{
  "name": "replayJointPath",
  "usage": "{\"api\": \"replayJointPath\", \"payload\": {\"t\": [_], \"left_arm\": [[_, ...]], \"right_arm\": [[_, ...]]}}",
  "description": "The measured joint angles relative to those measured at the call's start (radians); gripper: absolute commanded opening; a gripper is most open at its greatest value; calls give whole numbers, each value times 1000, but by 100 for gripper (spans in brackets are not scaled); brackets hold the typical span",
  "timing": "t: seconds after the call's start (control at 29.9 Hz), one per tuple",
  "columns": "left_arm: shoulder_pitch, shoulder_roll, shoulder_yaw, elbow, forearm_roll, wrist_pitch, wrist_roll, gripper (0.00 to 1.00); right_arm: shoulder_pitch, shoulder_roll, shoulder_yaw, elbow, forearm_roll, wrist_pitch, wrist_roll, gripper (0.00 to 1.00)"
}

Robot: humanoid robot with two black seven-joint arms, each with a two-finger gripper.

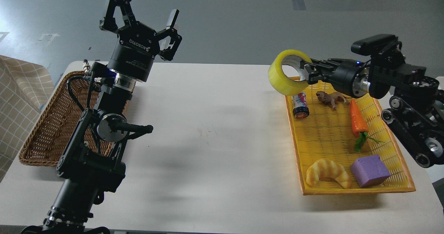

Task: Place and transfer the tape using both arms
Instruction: 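Lift the tape roll with the right gripper and carry it toward the table center, then set the tape roll on the table and open the right gripper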

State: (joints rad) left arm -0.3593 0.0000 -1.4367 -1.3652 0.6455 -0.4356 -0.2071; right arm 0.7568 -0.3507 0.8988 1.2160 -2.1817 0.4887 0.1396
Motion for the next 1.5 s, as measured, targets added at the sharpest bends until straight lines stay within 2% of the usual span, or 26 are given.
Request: {"api": "replayJointPath", "payload": {"t": [0.37, 0.63, 0.77, 1.24, 1.34, 1.4, 1.5], "left_arm": [[7, 0, -8, 0, -24, 0, 0, 98], [16, 10, -16, 0, -24, -3, 0, 98], [21, 19, -17, 0, -24, -4, 0, 98], [22, 23, -18, 0, -24, -4, 0, 98], [22, 23, -18, 0, -24, -3, 0, 98], [22, 23, -18, -1, -24, -3, 0, 98], [22, 23, -18, -1, -24, -3, 0, 98]], "right_arm": [[64, 227, -269, -153, 0, 0, -20, 9], [36, 319, -309, -193, 0, 0, -30, 9], [27, 334, -309, -195, 0, 0, -48, 9], [-15, 333, -304, -203, 0, 0, -60, 12], [-17, 330, -301, -202, 0, 0, -60, 19], [-17, 329, -297, -200, 0, 0, -60, 34], [-18, 329, -279, -198, 0, 0, -60, 37]]}}
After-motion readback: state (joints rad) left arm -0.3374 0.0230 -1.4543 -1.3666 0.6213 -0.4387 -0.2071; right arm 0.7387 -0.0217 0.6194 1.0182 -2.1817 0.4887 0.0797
